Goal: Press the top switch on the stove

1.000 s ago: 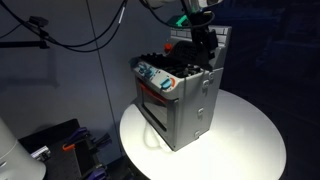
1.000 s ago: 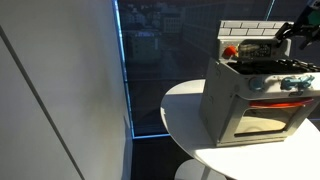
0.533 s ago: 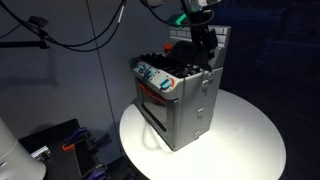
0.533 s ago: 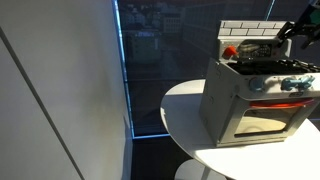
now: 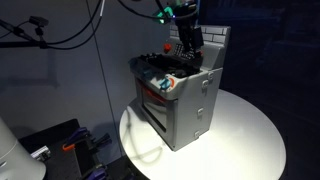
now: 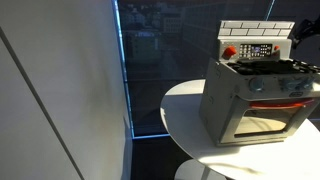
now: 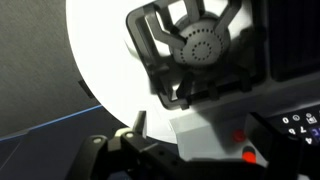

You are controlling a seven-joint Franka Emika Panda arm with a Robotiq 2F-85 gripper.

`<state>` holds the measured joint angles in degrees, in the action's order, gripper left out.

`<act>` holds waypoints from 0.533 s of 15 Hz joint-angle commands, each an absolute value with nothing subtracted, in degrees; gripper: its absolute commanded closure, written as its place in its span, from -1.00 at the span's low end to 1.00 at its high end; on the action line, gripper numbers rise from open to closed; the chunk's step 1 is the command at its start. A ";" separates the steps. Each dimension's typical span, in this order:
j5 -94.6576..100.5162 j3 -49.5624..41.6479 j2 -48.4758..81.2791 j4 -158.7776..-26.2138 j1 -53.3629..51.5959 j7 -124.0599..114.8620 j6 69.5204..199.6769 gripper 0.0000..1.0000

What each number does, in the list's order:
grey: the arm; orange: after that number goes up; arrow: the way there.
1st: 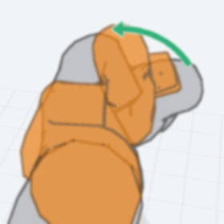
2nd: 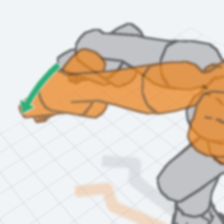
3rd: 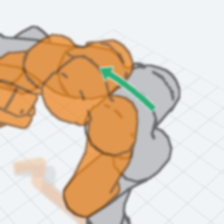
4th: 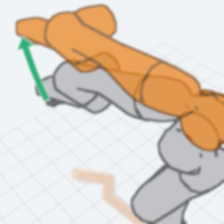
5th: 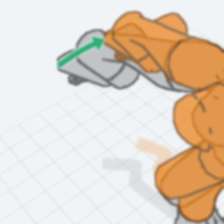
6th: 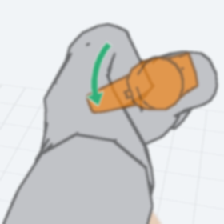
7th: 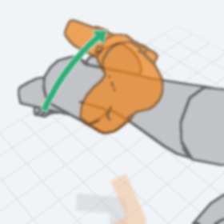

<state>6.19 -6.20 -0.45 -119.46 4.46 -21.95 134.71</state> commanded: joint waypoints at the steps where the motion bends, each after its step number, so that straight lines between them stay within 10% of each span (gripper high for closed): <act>1: 4.86 -5.75 -8.64 -127.65 4.90 -19.29 131.68 -1.00; 8: 3.77 -5.62 -19.16 -134.73 5.28 -14.96 118.77 -1.00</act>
<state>6.07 -6.03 -14.08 -132.13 4.48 -18.49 123.70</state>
